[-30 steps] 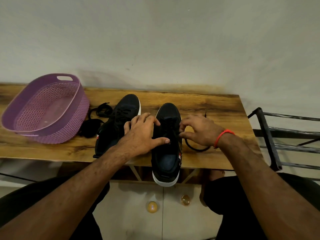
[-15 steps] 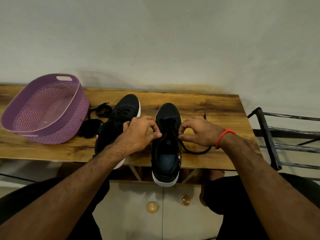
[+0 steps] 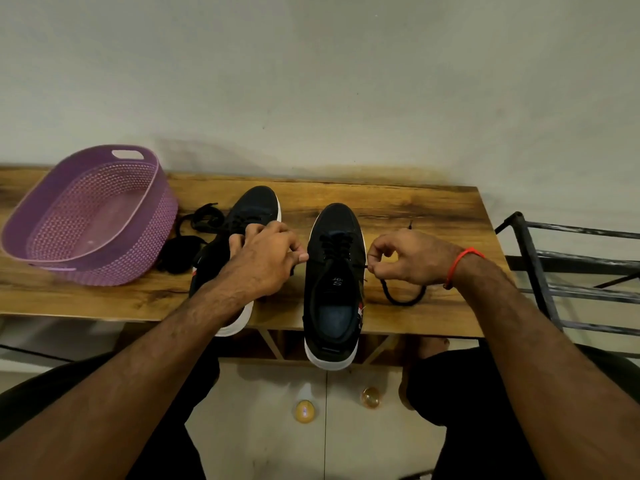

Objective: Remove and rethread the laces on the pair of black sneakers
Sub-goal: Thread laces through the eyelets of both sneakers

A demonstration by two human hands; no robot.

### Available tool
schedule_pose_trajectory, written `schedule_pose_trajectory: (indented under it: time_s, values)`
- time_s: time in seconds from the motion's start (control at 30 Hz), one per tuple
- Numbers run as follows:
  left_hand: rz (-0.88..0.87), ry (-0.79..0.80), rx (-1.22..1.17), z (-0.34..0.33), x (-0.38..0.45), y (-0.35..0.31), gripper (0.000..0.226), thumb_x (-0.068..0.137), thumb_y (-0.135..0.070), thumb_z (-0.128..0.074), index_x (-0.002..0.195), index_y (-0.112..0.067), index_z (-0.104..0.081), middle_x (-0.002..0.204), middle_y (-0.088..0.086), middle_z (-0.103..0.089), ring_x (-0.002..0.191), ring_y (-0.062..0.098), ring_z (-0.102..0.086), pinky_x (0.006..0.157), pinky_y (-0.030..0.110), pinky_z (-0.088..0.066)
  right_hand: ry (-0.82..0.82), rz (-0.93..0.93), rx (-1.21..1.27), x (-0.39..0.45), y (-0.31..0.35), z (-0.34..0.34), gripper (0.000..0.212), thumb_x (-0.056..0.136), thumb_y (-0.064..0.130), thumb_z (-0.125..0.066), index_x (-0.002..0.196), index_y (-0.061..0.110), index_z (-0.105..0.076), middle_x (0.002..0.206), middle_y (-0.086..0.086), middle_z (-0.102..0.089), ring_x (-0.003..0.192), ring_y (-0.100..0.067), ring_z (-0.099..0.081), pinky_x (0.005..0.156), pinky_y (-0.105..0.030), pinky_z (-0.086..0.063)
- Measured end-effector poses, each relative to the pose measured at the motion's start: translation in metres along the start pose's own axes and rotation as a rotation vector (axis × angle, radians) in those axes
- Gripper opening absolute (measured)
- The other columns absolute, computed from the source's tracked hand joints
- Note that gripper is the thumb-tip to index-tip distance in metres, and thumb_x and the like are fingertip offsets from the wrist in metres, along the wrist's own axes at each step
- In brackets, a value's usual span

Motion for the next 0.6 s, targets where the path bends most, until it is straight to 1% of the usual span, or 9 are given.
schedule_pose_trajectory:
  time_s: [0.13,0.2,0.27,0.3,0.37,0.43,0.5,0.57,0.6]
  values:
    - [0.037,0.046,-0.055,-0.008,-0.002,0.004,0.019,0.103,-0.046,-0.048,0.094,-0.035,-0.060,0.125,-0.012,-0.056,0.131,0.019,-0.032,0.095,0.037,-0.017,0.027,-0.027,0.088,0.001,-0.001,-0.004,0.005,0.092,0.020,-0.064,0.090,0.016,-0.065,0.093,0.003,-0.071,0.093,-0.010,-0.064,0.086,-0.025,-0.049]
    - [0.059,0.039,-0.074,-0.005,0.000,0.009,0.021,0.103,-0.047,-0.048,0.089,-0.036,-0.060,0.107,-0.013,-0.064,0.120,0.016,-0.045,0.092,0.036,-0.020,0.063,-0.061,0.172,-0.002,-0.003,-0.003,0.002,0.093,0.015,-0.062,0.094,0.016,-0.064,0.080,0.003,-0.074,0.071,-0.001,-0.065,0.074,-0.016,-0.048]
    - [0.038,0.076,-0.127,-0.003,-0.001,0.005,0.021,0.104,-0.041,-0.050,0.088,-0.033,-0.061,0.090,-0.014,-0.071,0.094,0.004,-0.060,0.090,0.036,-0.027,0.051,-0.090,0.226,-0.005,-0.007,0.004,0.007,0.095,0.013,-0.061,0.102,0.015,-0.064,0.072,0.002,-0.071,0.049,0.003,-0.055,0.051,-0.008,-0.039]
    - [0.022,0.100,-0.204,-0.004,-0.003,0.001,0.019,0.104,-0.038,-0.052,0.089,-0.032,-0.062,0.084,-0.014,-0.073,0.076,-0.003,-0.061,0.087,0.035,-0.034,0.019,-0.099,0.254,-0.007,-0.009,0.008,0.007,0.096,0.014,-0.061,0.103,0.014,-0.064,0.071,0.000,-0.069,0.044,0.002,-0.052,0.045,-0.009,-0.037]
    - [-0.001,0.128,-0.420,-0.001,-0.008,-0.006,0.012,0.103,-0.029,-0.055,0.093,-0.030,-0.063,0.081,-0.009,-0.073,0.055,-0.006,-0.057,0.071,0.028,-0.043,-0.068,-0.107,0.299,-0.007,-0.011,0.018,0.008,0.096,0.018,-0.063,0.103,0.014,-0.065,0.071,-0.001,-0.068,0.047,0.002,-0.054,0.049,-0.011,-0.040]
    - [-0.009,0.073,-0.521,0.012,-0.007,-0.003,0.009,0.102,-0.027,-0.057,0.099,-0.029,-0.065,0.086,-0.006,-0.071,0.073,-0.002,-0.064,0.072,0.029,-0.051,-0.222,-0.106,0.312,-0.007,-0.018,0.033,0.007,0.094,0.019,-0.066,0.100,0.016,-0.067,0.076,0.003,-0.069,0.064,0.001,-0.062,0.065,-0.018,-0.047]
    - [-0.039,-0.118,-0.459,0.040,-0.002,0.005,0.008,0.101,-0.031,-0.058,0.101,-0.032,-0.066,0.093,-0.014,-0.069,0.095,0.011,-0.066,0.091,0.045,-0.053,-0.479,-0.099,0.320,-0.009,-0.027,0.058,0.005,0.093,0.015,-0.067,0.097,0.018,-0.067,0.087,0.006,-0.069,0.083,-0.002,-0.063,0.077,-0.018,-0.049]
    - [-0.065,-0.354,-0.296,0.070,-0.003,0.012,0.011,0.101,-0.030,-0.057,0.104,-0.035,-0.066,0.105,-0.020,-0.062,0.113,0.016,-0.058,0.106,0.047,-0.037,-0.742,-0.091,0.309,-0.018,-0.031,0.082,0.013,0.092,0.008,-0.066,0.098,0.020,-0.067,0.102,0.006,-0.066,0.098,-0.006,-0.058,0.086,-0.019,-0.046]
    - [-0.050,-0.469,-0.194,0.083,-0.008,0.015,0.014,0.101,-0.028,-0.056,0.108,-0.035,-0.066,0.115,-0.016,-0.059,0.121,0.019,-0.051,0.105,0.045,-0.029,-0.833,-0.100,0.269,-0.022,-0.032,0.088,0.017,0.092,0.007,-0.066,0.100,0.022,-0.066,0.108,0.004,-0.065,0.104,-0.009,-0.055,0.091,-0.022,-0.045]
Point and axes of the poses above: each hand's wrist, its own x-axis towards the middle knuckle, its own z-axis out of the back of the hand, y = z × x, the point moved 10 cm from there along x, towards the middle knuckle
